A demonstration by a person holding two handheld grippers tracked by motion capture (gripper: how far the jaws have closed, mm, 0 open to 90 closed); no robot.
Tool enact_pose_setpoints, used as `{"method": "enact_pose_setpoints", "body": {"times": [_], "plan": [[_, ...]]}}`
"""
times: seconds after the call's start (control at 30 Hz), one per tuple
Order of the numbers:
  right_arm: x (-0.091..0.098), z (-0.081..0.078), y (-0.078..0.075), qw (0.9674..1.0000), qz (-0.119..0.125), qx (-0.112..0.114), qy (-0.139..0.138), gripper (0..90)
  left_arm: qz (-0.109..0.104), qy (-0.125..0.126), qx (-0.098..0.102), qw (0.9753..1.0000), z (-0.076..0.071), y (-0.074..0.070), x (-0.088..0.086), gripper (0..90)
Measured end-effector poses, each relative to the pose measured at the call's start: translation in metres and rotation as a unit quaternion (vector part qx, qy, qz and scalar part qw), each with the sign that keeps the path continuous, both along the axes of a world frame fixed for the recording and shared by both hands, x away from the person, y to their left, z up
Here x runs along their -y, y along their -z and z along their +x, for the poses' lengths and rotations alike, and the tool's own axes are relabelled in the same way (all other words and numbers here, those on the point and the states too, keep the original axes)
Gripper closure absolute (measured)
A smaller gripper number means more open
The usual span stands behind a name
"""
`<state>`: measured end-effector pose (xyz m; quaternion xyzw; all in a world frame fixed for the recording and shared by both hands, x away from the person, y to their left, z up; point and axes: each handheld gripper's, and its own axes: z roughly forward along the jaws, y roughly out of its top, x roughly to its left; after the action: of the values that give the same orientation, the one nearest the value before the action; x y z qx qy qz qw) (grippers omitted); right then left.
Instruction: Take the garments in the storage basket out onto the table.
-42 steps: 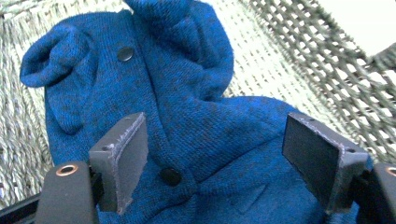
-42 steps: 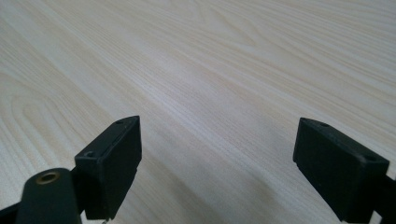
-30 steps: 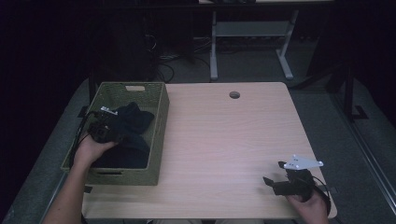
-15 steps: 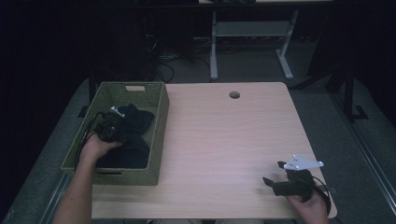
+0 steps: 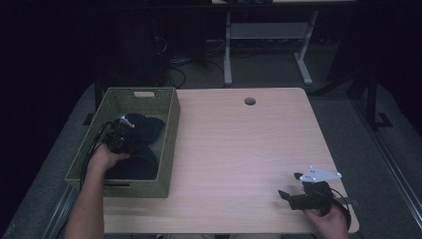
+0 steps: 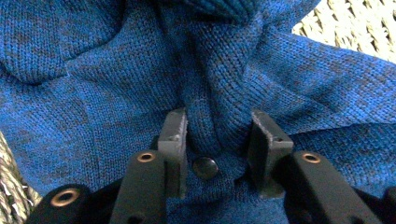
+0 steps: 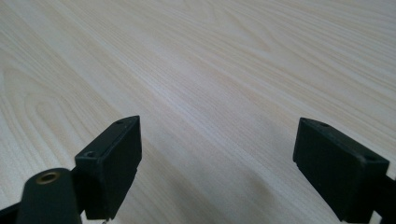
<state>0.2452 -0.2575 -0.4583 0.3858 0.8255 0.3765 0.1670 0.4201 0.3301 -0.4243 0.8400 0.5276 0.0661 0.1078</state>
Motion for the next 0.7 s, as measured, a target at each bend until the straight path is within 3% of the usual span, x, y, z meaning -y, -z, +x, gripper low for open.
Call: {"method": "enact_pose_setpoints", "body": {"times": [0.4,0.7], "plan": [[0.0036,0.0051,0.0023,0.9995,-0.004,-0.012,0.028,15.9,-0.005,0.003,-0.006,1.0,0.0008,-0.0006,0.0001,74.6],[0.0064,0.0062,0.0022,0.9993,0.001,-0.012,0.035,15.9,-0.002,0.016,0.005,0.9999,-0.0017,-0.0075,-0.0001,78.1]]}}
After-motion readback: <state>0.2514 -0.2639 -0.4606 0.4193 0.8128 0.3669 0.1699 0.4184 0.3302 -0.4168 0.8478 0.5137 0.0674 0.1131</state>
